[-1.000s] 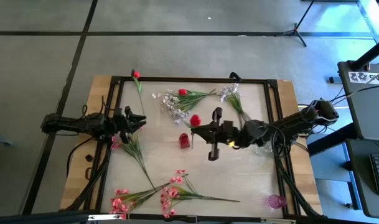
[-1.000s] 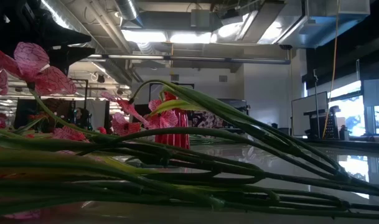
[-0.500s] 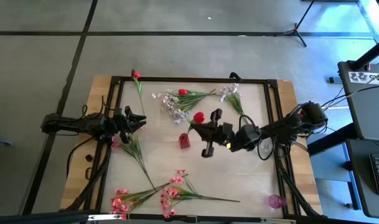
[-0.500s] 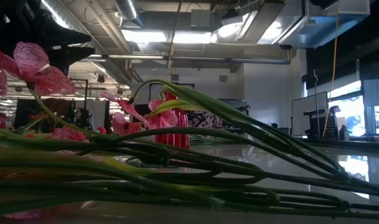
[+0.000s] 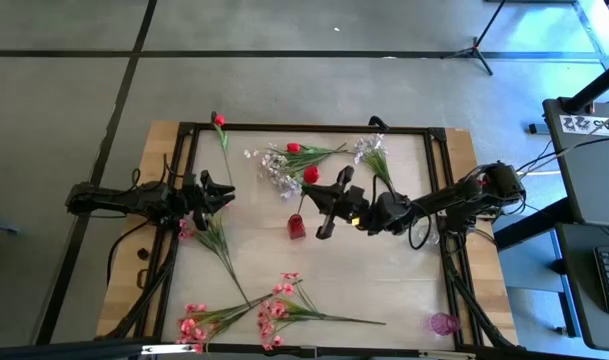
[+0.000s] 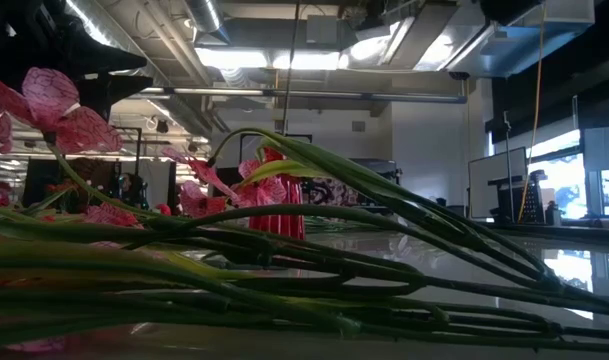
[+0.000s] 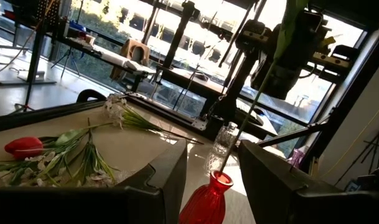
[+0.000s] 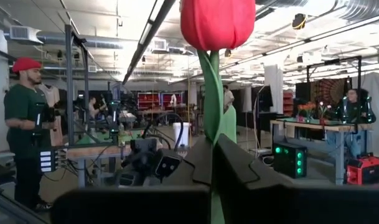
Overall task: Sort flowers into vase by color
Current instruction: Put the right red tulip into the red vase
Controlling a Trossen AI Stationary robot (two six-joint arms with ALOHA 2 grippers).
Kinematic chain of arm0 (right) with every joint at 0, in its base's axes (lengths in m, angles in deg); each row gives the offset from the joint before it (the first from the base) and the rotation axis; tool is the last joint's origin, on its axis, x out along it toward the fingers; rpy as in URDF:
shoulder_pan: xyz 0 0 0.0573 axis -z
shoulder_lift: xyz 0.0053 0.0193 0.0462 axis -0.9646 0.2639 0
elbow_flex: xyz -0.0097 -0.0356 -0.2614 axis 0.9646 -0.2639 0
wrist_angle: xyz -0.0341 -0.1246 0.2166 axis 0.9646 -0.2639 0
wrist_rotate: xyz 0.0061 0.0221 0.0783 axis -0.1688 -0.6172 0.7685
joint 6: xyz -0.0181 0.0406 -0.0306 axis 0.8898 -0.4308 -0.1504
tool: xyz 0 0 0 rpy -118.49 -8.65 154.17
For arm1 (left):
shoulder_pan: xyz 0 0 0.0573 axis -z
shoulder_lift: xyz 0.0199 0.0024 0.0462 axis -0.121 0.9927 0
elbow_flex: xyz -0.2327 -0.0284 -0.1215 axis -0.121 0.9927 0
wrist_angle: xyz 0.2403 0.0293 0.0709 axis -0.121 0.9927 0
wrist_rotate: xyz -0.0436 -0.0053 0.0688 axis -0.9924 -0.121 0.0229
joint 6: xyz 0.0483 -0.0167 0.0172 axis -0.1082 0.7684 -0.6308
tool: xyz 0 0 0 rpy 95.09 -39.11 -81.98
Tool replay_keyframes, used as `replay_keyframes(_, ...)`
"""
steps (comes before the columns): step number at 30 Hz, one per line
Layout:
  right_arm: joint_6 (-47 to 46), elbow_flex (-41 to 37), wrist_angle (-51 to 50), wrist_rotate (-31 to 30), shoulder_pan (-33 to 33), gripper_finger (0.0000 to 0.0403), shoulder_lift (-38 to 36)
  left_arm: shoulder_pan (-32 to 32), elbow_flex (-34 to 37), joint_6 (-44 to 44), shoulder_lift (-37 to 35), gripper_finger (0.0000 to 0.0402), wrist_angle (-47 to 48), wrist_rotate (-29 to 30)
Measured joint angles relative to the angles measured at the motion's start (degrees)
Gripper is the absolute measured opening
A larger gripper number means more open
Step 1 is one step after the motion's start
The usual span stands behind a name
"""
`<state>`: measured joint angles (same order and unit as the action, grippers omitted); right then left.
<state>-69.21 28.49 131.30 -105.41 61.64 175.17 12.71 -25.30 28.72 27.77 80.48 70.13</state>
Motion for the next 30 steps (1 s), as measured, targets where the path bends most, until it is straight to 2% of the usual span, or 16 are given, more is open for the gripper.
replay_keyframes(10, -3.0, 0.0, -3.0, 0.0, 0.0, 0.0019, 5.5, 0.0, 0.0, 0.0, 0.0, 0.0142, 0.0, 0.0)
replay_keyframes(14, -5.7, 0.0, -3.8, -2.9, 0.0, 0.0031, 7.1, 0.0, 0.0, 0.0, 0.0, 0.0142, 0.0, 0.0)
replay_keyframes(20, -7.8, 0.4, -11.3, -4.5, 0.0, 0.0082, 7.1, 0.0, 0.0, 0.0, 0.0, 0.0142, 0.0, 0.0)
replay_keyframes(25, -10.1, 5.9, -29.0, -5.0, 0.0, 0.0151, 6.6, 0.0, 0.0, 0.0, 0.0, 0.0142, 0.0, 0.0)
replay_keyframes(30, -14.8, 15.7, -56.1, -1.4, 0.0, 0.0219, 6.1, 0.0, 0.0, 0.0, 0.0, 0.0142, 0.0, 0.0)
